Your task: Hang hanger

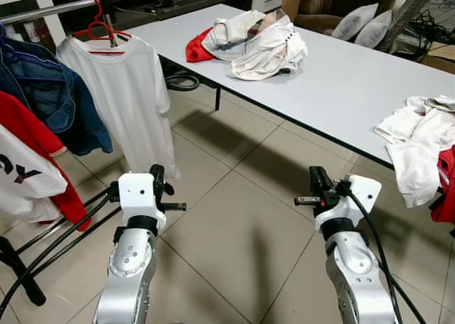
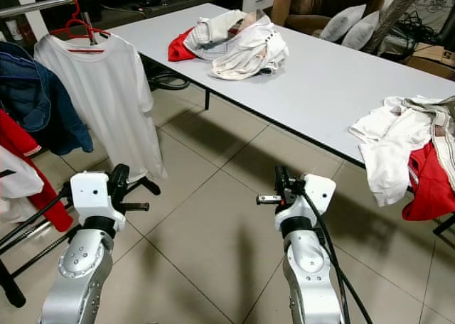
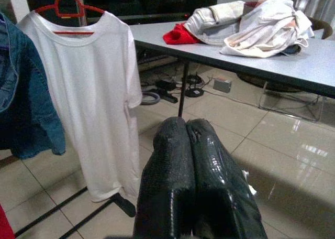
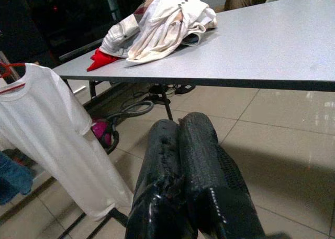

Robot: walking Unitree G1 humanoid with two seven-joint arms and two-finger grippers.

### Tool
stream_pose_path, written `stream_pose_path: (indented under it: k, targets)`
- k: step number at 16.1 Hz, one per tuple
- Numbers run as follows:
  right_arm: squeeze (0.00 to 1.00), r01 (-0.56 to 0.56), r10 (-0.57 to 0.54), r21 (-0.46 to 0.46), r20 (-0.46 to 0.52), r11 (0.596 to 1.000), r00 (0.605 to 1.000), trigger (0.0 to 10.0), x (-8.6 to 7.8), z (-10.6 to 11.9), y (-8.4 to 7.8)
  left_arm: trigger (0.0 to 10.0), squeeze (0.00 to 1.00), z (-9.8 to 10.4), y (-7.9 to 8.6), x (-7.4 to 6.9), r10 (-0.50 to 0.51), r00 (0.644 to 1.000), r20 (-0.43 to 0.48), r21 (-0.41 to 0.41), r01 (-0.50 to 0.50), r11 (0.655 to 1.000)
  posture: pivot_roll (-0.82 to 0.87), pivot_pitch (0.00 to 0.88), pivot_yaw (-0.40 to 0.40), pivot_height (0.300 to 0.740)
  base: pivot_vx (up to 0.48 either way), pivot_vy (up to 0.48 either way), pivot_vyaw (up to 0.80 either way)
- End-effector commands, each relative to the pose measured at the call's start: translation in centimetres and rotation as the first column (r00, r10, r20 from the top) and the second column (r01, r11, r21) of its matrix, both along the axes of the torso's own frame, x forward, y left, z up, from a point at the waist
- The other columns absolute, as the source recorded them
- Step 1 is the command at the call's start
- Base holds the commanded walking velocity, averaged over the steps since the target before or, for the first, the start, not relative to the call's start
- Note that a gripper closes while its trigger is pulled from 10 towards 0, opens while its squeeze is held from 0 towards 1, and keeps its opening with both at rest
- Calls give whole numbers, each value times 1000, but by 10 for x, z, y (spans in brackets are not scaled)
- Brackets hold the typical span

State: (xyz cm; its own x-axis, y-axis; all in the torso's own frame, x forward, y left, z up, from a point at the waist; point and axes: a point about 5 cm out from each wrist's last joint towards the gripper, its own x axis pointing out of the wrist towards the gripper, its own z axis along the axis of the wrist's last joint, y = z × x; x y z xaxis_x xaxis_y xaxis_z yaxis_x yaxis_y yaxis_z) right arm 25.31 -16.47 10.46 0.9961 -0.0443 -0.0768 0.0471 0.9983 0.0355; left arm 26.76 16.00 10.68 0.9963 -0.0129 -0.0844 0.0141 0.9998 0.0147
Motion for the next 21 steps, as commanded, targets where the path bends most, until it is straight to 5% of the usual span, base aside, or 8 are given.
stream_pose_path:
  k: [1, 3, 6, 13, 19, 21]
  targets:
    - [0, 149, -150, 32, 36, 988, 988, 10000, 0, 33, -41, 10000, 0, 52, 30, 16, 60, 994, 87, 25, -63, 998, -21, 0, 81, 740, 0, 0, 0]
    - [0, 125, -125, -7, 17, 992, 992, 10000, -12, 17, -34, 10000, 0, 48, 23, 15, -11, 997, 79, 32, 8, 999, -29, 0, 90, 740, 0, 0, 0]
    - [0, 67, -67, -66, 9, 996, 998, 10000, -9, 20, -24, 10000, 0, 56, 16, 20, -21, 992, 126, 51, 14, 999, -38, 0, 97, 740, 0, 0, 0]
    - [0, -31, 30, -96, -8, 995, 1000, 10000, 0, 27, -7, 10000, 0, 56, 5, 21, -67, 996, 55, 28, 66, 997, -49, 28, 84, 740, 97, 0, 800]
    - [0, -35, 34, -86, -11, 996, 999, 10000, 2, 27, -5, 10000, 0, 57, 3, 22, -69, 996, 55, 24, 67, 997, -51, 29, 84, 740, 442, 0, 800]
    - [0, 55, -51, -101, 47, 993, 998, 10000, 9, 33, -6, 10000, 0, 57, 0, 25, -85, 995, 54, 37, 83, 996, -51, 29, 77, 740, 448, 0, 0]
